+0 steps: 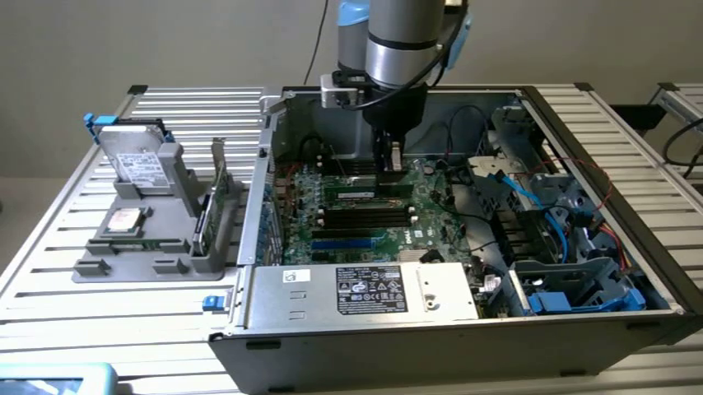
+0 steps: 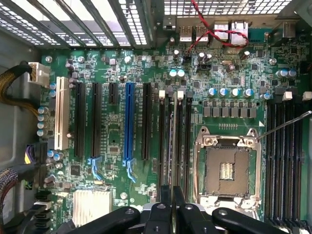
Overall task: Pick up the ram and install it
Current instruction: 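Insert the ram into the slot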
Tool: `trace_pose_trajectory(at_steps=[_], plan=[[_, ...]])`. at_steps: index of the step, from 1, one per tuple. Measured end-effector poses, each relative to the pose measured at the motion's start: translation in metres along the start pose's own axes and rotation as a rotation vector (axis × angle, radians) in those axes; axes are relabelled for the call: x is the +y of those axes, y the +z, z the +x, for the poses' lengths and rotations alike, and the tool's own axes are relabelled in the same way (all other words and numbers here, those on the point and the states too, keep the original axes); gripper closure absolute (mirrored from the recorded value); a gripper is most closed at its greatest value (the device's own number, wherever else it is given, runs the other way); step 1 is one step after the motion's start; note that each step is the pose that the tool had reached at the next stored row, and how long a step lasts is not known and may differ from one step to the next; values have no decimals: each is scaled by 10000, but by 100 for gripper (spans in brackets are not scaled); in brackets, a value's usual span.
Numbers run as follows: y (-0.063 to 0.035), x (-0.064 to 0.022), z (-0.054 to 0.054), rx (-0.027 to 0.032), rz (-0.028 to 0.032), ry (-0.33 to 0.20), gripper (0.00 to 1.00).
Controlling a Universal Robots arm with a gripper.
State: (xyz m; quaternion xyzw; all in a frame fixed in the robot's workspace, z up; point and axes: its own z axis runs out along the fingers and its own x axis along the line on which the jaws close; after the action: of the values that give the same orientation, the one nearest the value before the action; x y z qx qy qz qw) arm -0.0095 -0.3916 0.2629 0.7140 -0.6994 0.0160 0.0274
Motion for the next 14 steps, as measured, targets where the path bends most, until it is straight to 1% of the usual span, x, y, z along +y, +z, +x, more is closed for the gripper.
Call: trace_pose_trajectory(at_steps=[2,6,7,11,12,14], plan=[[1,1,0,8,-7,-118,87],[6,0,-1,5,-7,-118,87],[12,0,-1,26,-6,-118,87],[36,0,-2,178,-12,-114,87],[41,-1,-3,199,-13,-111,87],[44,-2,-2,205,-14,-106,87]])
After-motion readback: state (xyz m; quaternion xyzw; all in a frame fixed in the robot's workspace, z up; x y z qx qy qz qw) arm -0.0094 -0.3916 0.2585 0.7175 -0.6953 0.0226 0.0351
